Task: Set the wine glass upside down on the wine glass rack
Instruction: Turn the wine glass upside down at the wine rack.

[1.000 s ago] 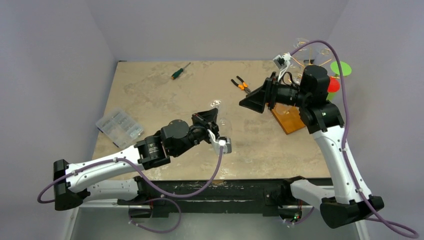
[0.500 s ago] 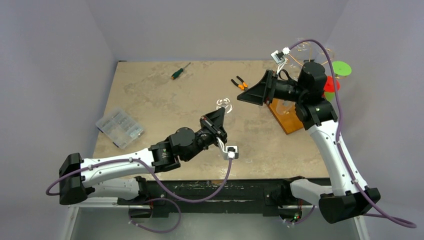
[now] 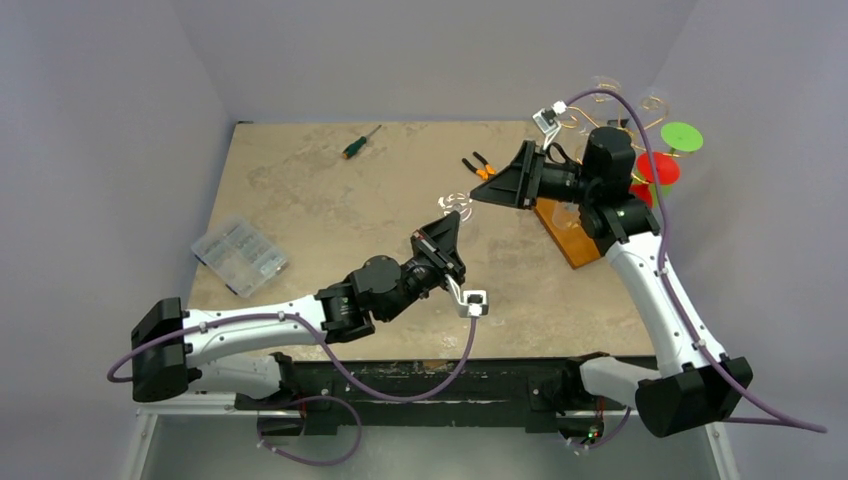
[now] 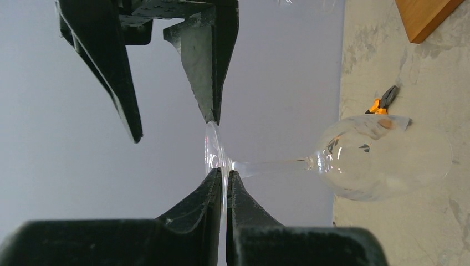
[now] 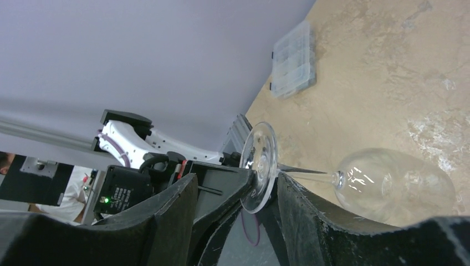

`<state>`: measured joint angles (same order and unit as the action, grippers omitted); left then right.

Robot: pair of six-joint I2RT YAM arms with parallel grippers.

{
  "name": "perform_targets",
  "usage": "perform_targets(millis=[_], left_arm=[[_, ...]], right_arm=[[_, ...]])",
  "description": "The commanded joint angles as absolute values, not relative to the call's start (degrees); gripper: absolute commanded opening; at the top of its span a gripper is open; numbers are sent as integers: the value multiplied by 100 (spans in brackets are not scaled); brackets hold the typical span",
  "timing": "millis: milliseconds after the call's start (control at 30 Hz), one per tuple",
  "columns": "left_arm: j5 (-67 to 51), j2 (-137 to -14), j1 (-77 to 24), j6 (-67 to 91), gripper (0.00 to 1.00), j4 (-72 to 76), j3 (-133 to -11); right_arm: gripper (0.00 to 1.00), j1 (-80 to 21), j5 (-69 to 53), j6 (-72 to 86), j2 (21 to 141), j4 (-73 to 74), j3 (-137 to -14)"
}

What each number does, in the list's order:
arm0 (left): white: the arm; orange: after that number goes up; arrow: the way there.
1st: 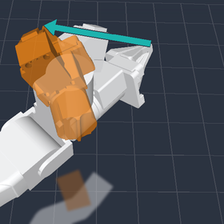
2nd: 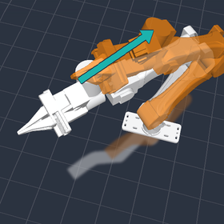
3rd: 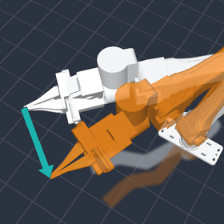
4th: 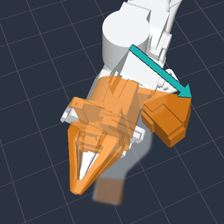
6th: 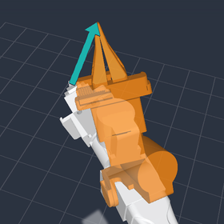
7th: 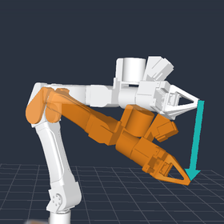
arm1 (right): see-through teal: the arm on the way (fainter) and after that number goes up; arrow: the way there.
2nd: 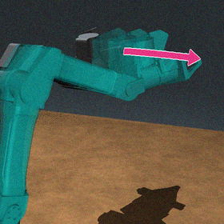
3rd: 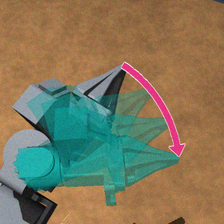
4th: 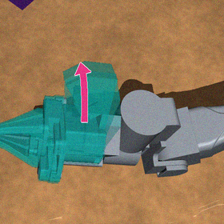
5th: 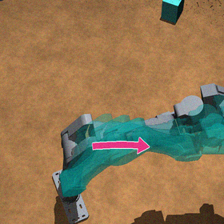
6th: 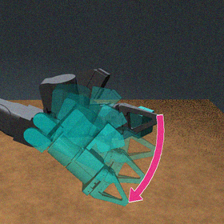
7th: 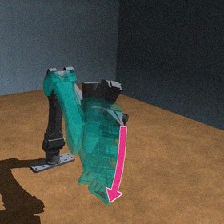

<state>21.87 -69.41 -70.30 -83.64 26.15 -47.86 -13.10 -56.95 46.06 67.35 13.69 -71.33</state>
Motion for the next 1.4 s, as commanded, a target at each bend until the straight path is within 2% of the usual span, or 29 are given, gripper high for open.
perform_targets(millis=[0, 233, 333, 633, 667, 800, 900, 967, 1033, 1200, 1267, 1367], left_arm=[[2231, -6954, -7062, -8559, 0, 3315, -5054], [2230, -7063, -7067, -8578, 0, 3454, -5109], [2225, -7113, -7067, -8607, 0, 3455, -5152], [2227, -7236, -7071, -8657, 0, 3404, -5307], [2221, -7243, -7075, -8657, 0, 3397, -5317], [2226, -7273, -7105, -8642, 0, 3361, -5335], [2290, -7274, -7168, -8611, 1, 3395, -5327], [2298, -7239, -7214, -8517, 11, 3419, -5298], [2286, -7144, -7260, -8356, 28, 3396, -5249], [2289, -6696, -7408, -7657, 62, 3083, -5098], [2339, -6367, -7468, -7290, 70, 2877, -5059], [2520, -5884, -7549, -6625, 74, 2448, -5079]], right_arm=[[52, -1292, -5501, 4633, 6735, 1224, -7040], [45, -1314, -5524, 4680, 6770, 1186, -6964], [37, -1330, -5535, 4719, 6768, 1138, -6916], [29, -1371, -5524, 4755, 6784, 1124, -6891], [26, -1367, -5528, 4766, 6791, 1100, -6886], [0, -1369, -5642, 5056, 6834, 818, -6809], [0, -1354, -5707, 5215, 6878, 705, -6861], [0, -1346, -5818, 5417, 6926, 584, -6936], [0, -1304, -5920, 5615, 6991, 485, -7064], [0, -1081, -6122, 6022, 7114, 305, -7418], [0, -963, -6141, 6089, 7127, 304, -7553], [0, -814, -6144, 6140, 7136, 351, -7774]])
